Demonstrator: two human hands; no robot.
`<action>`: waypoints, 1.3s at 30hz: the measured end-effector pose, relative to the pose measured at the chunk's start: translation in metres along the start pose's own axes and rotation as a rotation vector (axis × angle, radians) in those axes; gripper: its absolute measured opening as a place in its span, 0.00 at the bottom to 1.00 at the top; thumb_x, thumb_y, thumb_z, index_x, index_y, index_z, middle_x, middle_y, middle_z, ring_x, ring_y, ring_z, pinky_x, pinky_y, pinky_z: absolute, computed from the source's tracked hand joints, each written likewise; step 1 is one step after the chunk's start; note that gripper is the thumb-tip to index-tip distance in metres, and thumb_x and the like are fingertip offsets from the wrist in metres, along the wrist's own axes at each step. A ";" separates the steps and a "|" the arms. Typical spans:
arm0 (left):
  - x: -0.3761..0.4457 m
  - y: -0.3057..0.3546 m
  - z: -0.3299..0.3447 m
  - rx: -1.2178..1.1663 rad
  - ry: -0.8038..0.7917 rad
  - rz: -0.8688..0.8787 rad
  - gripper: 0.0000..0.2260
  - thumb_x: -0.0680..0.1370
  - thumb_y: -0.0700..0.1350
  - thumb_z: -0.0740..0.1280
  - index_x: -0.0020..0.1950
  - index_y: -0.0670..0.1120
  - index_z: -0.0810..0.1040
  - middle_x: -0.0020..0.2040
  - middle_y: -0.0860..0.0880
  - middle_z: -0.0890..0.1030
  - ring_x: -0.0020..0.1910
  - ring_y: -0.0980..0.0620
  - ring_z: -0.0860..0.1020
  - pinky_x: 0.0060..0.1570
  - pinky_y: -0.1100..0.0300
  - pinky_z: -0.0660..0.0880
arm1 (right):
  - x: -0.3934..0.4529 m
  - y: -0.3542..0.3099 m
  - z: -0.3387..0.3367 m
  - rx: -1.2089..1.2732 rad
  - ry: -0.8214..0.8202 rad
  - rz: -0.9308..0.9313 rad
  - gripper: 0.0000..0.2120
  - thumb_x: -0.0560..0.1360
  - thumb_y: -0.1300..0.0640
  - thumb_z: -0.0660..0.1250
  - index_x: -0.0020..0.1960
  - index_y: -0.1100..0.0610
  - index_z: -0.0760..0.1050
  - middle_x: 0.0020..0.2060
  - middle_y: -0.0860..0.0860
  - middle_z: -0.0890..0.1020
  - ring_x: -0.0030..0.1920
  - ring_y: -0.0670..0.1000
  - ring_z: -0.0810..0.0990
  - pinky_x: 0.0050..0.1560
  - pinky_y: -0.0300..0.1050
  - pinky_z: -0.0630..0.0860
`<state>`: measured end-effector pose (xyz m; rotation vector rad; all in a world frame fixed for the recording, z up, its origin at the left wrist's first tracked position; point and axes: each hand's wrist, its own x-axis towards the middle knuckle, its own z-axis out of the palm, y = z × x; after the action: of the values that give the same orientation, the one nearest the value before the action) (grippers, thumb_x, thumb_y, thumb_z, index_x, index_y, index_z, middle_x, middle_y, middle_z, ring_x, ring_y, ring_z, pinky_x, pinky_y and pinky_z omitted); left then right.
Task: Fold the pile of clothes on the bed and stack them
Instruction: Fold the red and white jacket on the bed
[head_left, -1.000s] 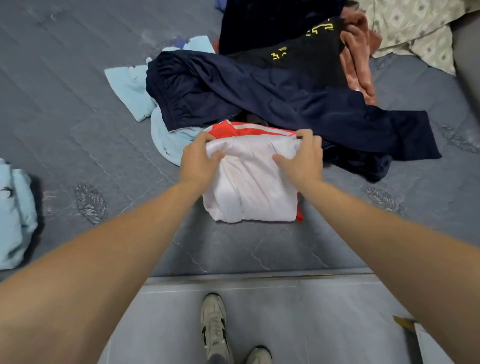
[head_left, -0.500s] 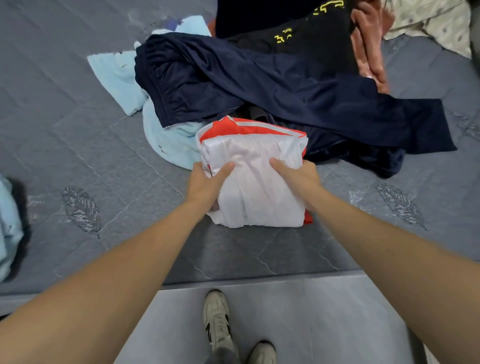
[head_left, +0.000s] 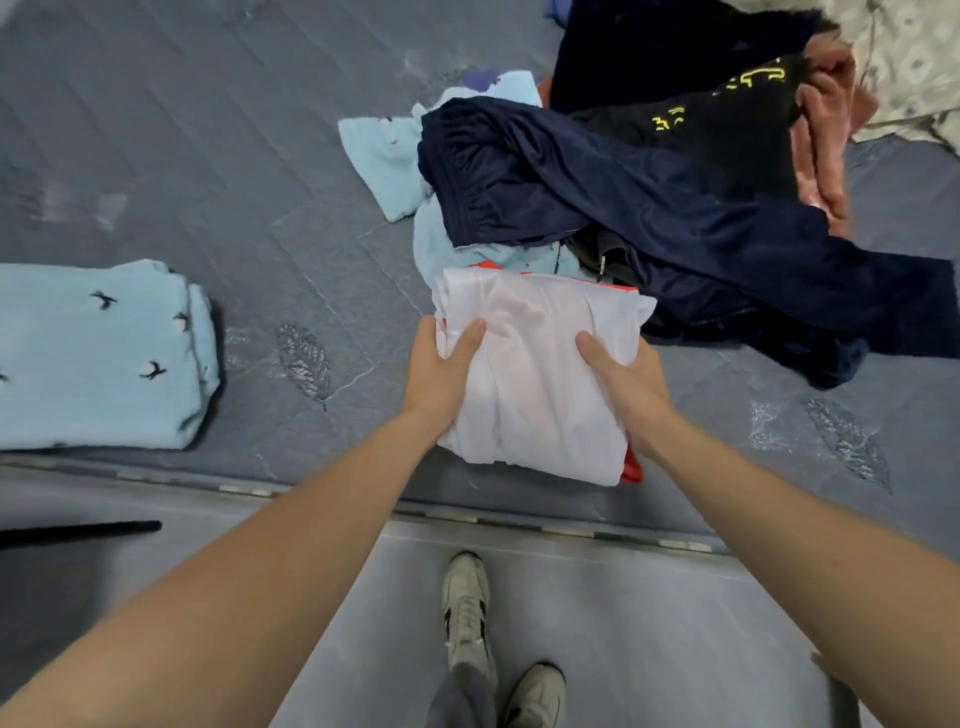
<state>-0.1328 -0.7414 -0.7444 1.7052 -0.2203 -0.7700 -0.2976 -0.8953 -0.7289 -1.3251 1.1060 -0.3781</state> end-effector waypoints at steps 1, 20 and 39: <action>-0.005 0.008 -0.018 -0.003 0.013 0.008 0.09 0.81 0.52 0.72 0.54 0.52 0.75 0.50 0.57 0.83 0.46 0.65 0.82 0.41 0.73 0.76 | -0.008 -0.009 0.014 0.014 -0.019 -0.013 0.16 0.78 0.49 0.75 0.65 0.47 0.78 0.57 0.42 0.85 0.55 0.42 0.85 0.52 0.37 0.80; 0.024 0.071 -0.518 0.108 0.338 0.079 0.23 0.75 0.70 0.70 0.59 0.53 0.77 0.56 0.55 0.84 0.56 0.55 0.83 0.65 0.46 0.78 | -0.121 -0.126 0.486 0.021 -0.390 -0.154 0.19 0.79 0.45 0.73 0.68 0.44 0.75 0.58 0.38 0.85 0.56 0.40 0.84 0.49 0.36 0.81; 0.141 0.037 -0.861 0.593 0.699 -0.108 0.21 0.78 0.70 0.65 0.54 0.53 0.69 0.45 0.51 0.79 0.46 0.47 0.79 0.42 0.51 0.71 | -0.106 -0.106 0.865 -0.291 -0.452 -0.206 0.36 0.77 0.46 0.73 0.79 0.49 0.61 0.71 0.48 0.74 0.70 0.52 0.74 0.73 0.55 0.71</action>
<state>0.4961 -0.1385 -0.6858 2.4564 0.1495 -0.1376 0.3858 -0.3454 -0.7104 -1.6876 0.6613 -0.0564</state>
